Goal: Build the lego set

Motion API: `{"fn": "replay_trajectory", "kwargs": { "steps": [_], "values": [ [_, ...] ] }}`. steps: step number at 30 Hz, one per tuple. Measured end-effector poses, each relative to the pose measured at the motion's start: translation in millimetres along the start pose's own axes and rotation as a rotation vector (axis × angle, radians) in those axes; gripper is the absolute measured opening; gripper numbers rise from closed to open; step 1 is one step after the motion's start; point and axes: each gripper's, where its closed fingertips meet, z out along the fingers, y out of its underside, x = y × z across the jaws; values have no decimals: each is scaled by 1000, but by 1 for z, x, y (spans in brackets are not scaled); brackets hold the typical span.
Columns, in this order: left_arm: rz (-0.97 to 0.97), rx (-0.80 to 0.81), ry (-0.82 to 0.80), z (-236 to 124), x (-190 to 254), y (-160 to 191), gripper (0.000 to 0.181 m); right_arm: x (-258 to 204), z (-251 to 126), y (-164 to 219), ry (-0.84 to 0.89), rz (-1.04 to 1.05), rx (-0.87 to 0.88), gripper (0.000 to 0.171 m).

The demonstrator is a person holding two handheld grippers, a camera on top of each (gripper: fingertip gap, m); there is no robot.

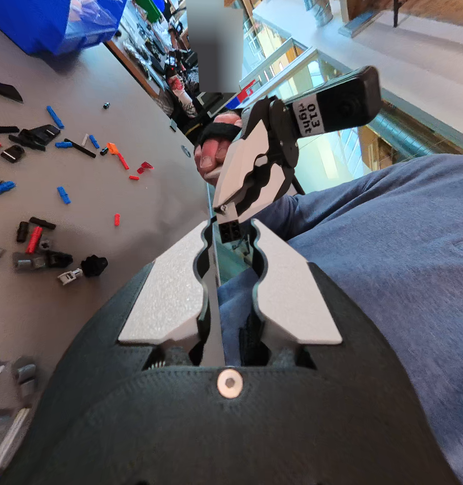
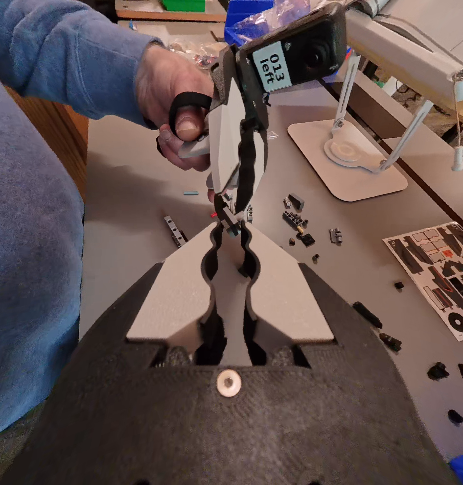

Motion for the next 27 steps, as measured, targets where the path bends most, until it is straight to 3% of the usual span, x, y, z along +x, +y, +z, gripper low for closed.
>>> {"fn": "replay_trajectory", "kwargs": {
  "steps": [1,6,10,14,22,27],
  "values": [
    [-2,9,2,-1,1,1,28,0,0,0,6,3,10,11],
    [-32,32,-6,1,-1,9,31,-3,-2,-1,44,-25,23,10],
    [-33,49,-5,8,1,14,15,-4,-2,1,88,-71,10,12],
    [62,37,-78,11,-1,17,15,-7,-5,6,88,-41,11,15],
    [558,-90,-429,15,-10,10,15,-2,-21,7,2,266,123,28],
    [756,-172,-478,27,-3,13,15,-6,-21,7,-85,319,151,25]
  ]
}}
